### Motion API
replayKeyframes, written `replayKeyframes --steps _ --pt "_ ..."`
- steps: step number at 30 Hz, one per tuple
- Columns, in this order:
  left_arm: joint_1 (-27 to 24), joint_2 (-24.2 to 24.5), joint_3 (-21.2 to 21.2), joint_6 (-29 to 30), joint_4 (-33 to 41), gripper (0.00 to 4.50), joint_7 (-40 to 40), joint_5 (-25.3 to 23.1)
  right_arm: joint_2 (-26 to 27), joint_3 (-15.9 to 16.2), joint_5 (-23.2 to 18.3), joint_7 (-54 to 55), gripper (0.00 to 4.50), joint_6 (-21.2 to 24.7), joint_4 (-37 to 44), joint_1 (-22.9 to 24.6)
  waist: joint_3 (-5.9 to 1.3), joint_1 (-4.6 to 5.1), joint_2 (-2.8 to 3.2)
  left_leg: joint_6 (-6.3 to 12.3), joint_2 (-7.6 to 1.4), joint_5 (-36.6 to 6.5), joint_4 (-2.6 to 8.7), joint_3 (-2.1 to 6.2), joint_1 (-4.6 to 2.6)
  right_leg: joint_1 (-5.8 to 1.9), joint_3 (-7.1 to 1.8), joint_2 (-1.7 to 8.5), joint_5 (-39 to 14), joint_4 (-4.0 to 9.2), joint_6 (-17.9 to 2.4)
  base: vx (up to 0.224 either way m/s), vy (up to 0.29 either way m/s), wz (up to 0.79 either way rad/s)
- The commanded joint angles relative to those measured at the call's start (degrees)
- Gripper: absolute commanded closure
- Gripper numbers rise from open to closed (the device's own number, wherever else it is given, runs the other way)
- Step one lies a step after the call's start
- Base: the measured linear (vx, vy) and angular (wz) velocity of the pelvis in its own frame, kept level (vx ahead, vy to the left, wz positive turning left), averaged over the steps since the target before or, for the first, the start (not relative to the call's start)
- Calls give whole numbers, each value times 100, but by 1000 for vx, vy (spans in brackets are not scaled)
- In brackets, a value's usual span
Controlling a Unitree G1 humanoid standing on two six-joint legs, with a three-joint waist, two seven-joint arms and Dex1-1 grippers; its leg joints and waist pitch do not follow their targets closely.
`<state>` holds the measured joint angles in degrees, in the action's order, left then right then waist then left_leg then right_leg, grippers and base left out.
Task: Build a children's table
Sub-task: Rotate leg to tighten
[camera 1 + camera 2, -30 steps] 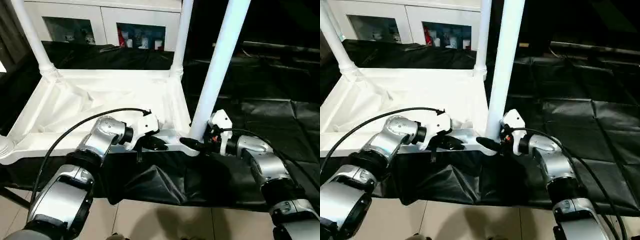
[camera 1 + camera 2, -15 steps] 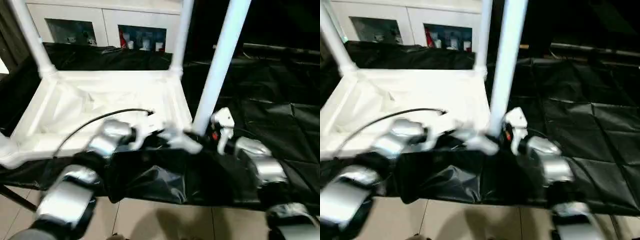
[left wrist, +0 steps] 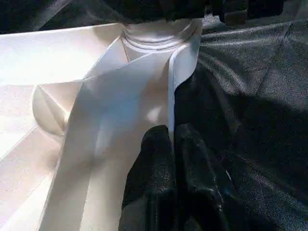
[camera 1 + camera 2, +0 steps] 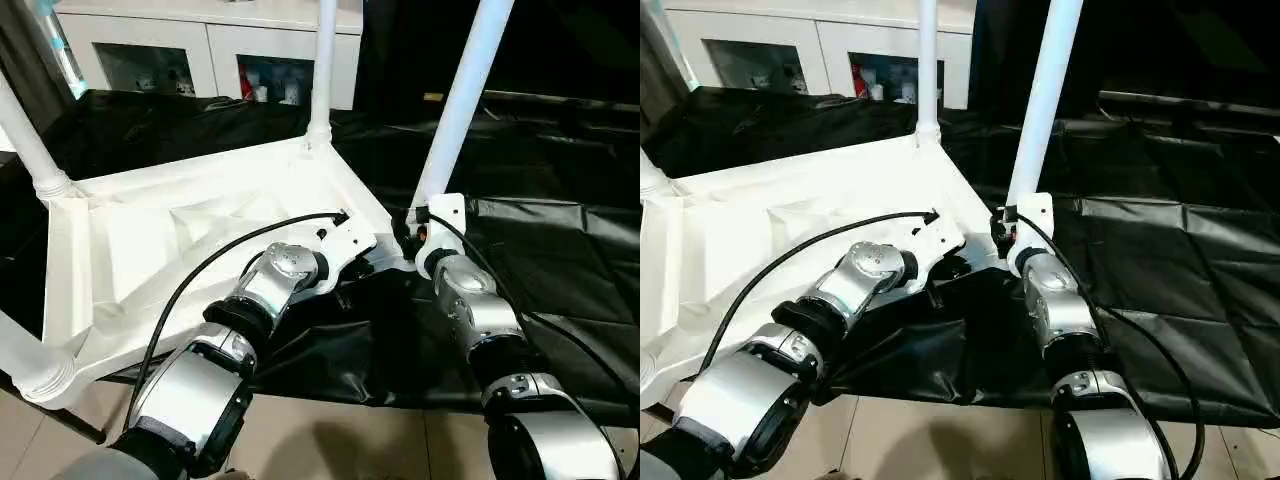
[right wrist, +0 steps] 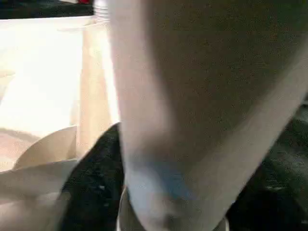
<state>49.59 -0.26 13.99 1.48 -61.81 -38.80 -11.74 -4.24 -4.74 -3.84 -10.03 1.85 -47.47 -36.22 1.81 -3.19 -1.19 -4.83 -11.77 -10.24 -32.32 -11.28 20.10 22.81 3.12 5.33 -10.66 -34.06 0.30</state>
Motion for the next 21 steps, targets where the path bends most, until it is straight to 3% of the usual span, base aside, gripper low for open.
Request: replayKeyframes --steps 1,5,10,15,19,21 --pt "-30 -191 11 -224 -77 450 -37 94 320 381 20 -621 161 102 -175 86 -251 20 -78 315 -96 -1557 365 60 13 -203 -181 247 -1829 514 -940 0 0 0" --pt "-79 50 25 -333 -78 450 -467 111 -61 559 22 -1422 161 21 -6 218 -252 10 -63 370 -107 -1534 359 58 11 -215 -184 258 -1746 508 -1000 0 0 0" --pt "-178 428 55 -521 7 450 -1172 172 -647 795 -181 -2815 161 47 537 540 -256 -26 -86 541 -105 -1360 336 43 25 -245 -179 259 -1577 504 -1025 0 0 0" --pt "-378 918 116 -783 236 450 -2380 323 -1270 895 -388 -4181 161 153 963 760 -278 -13 -67 636 -145 -1129 324 54 53 -274 -163 266 -1101 425 -1298 0 0 0" --pt "-457 1198 137 -663 350 450 -3022 408 -1524 857 -599 -4762 161 296 1155 800 -290 -61 -41 669 -177 -980 295 23 26 -275 -157 254 -586 345 -1570 0 0 0" --pt "-496 1302 127 -621 406 450 -3240 460 -1599 873 -624 -4918 186 322 1180 789 -285 -61 -43 650 -183 -1014 295 18 30 -267 -150 253 -493 325 -1650 0 0 0"
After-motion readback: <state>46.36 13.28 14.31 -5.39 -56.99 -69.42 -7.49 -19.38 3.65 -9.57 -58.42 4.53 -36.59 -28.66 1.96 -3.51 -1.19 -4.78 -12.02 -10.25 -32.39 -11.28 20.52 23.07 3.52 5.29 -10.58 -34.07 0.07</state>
